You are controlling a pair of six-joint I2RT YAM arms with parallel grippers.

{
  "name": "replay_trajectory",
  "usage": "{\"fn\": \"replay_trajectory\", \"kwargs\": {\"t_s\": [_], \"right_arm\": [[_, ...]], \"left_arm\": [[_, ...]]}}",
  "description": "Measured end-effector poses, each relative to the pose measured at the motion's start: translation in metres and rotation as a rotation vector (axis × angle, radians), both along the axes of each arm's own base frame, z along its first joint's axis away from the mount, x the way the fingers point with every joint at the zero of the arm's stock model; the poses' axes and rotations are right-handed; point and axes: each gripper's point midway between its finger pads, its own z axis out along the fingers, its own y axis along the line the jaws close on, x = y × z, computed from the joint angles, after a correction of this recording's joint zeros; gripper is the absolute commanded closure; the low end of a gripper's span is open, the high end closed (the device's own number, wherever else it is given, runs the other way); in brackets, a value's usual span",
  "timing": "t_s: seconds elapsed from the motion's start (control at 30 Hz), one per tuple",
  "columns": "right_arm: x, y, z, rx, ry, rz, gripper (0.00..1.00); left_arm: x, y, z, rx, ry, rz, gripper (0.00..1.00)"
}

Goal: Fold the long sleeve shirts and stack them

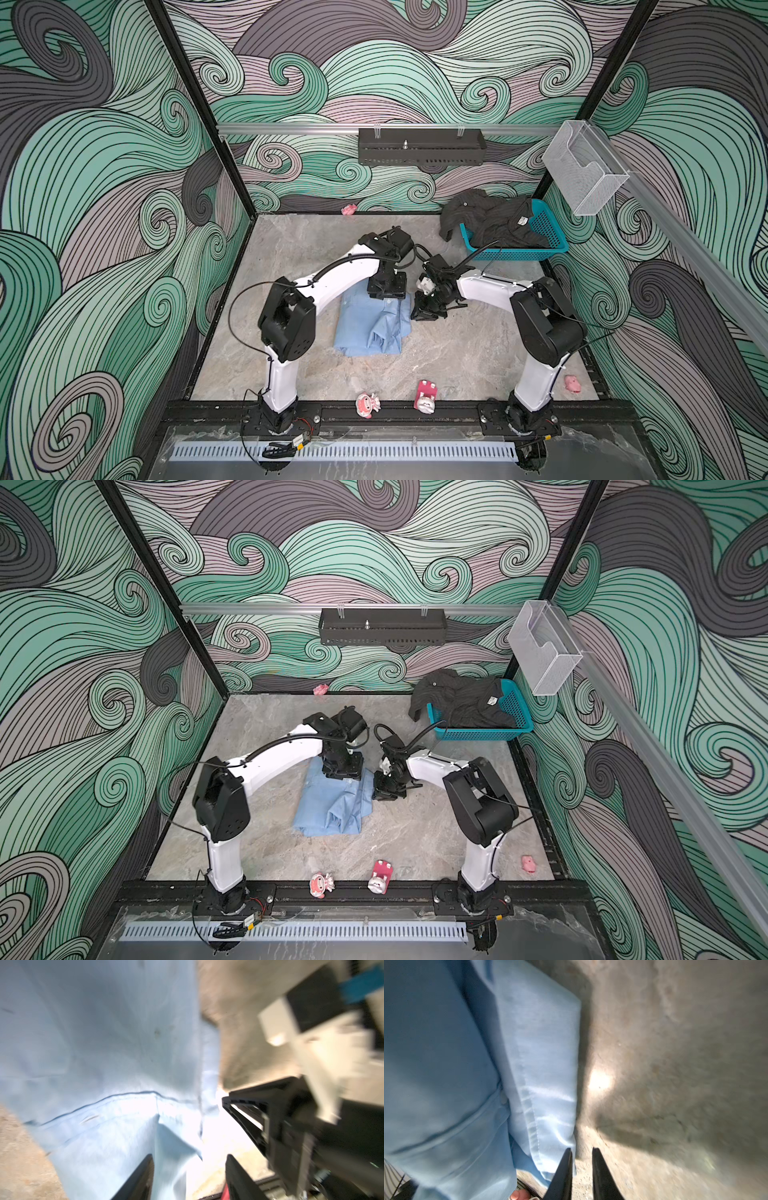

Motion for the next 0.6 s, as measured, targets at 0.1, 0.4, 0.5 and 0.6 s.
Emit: {"fn": "replay_trajectory", "kwargs": {"t_s": [0.1, 0.4, 0.5, 0.6], "right_arm": [[-0.002, 0.0, 0.028, -0.001, -0.076, 0.018, 0.68], [0.006, 0.036, 0.069, 0.046, -0.151, 0.061, 0.59], [0.014, 0.052, 0.07, 0.048, -0.153, 0.077, 0.63], [0.013, 0.069, 0.072, 0.063, -0.156, 0.104, 0.7]], "left_arm": [[-0.002, 0.018, 0.036, -0.089, -0.068, 0.021, 0.39], [0.006, 0.104, -0.039, -0.067, 0.12, 0.207, 0.38], [0.001, 0.102, -0.064, -0.066, 0.187, 0.203, 0.39], [0.0, 0.097, -0.071, -0.09, 0.205, 0.197, 0.4]]}}
